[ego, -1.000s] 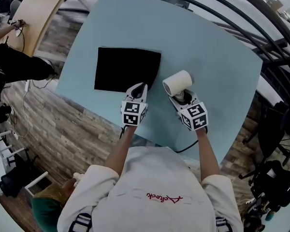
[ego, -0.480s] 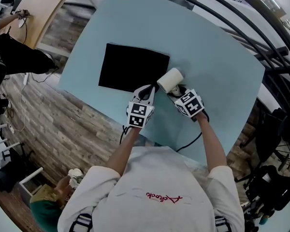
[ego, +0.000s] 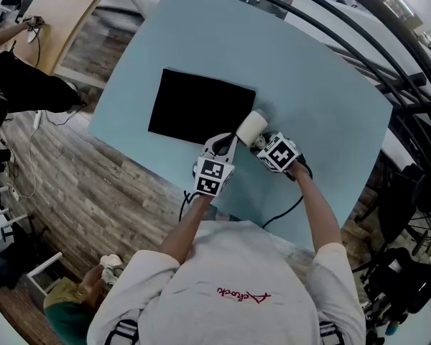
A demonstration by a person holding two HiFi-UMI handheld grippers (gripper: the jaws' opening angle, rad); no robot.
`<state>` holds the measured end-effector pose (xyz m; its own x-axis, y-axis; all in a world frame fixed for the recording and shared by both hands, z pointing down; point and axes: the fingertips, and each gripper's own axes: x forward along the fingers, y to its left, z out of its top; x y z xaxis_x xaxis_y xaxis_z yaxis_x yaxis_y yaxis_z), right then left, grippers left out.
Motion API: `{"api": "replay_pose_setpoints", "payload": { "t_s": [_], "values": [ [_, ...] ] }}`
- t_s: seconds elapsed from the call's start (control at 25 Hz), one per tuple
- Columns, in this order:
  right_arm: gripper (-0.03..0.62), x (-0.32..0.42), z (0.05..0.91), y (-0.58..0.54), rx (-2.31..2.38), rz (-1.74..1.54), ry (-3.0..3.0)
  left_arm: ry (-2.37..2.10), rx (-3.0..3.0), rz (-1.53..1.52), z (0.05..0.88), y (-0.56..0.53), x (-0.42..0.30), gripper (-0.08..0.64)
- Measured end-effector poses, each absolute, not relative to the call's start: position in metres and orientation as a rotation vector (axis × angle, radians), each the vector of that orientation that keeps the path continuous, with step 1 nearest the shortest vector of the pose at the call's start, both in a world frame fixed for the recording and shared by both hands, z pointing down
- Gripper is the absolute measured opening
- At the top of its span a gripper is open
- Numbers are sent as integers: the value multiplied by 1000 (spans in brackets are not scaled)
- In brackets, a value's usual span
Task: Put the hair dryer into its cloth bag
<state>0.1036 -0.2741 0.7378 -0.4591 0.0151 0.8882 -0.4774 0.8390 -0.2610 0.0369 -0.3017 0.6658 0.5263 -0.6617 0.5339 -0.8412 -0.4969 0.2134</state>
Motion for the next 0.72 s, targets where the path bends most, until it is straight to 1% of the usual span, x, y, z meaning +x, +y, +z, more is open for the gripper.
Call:
{"api": "replay_pose_setpoints", "payload": {
  "t_s": [0.28,0.48,0.72],
  "values": [
    [189,96,747,-281,221,536,-1897,-1217,2340,524,665,-302,36,15],
    [189,88,750,-278,183,556,-1881,-1204,2360,501,660,-304,32,15],
    [189,77,742,-286,162,506,-1886,-1162,2412,483,652,-299,38,15]
  ]
}}
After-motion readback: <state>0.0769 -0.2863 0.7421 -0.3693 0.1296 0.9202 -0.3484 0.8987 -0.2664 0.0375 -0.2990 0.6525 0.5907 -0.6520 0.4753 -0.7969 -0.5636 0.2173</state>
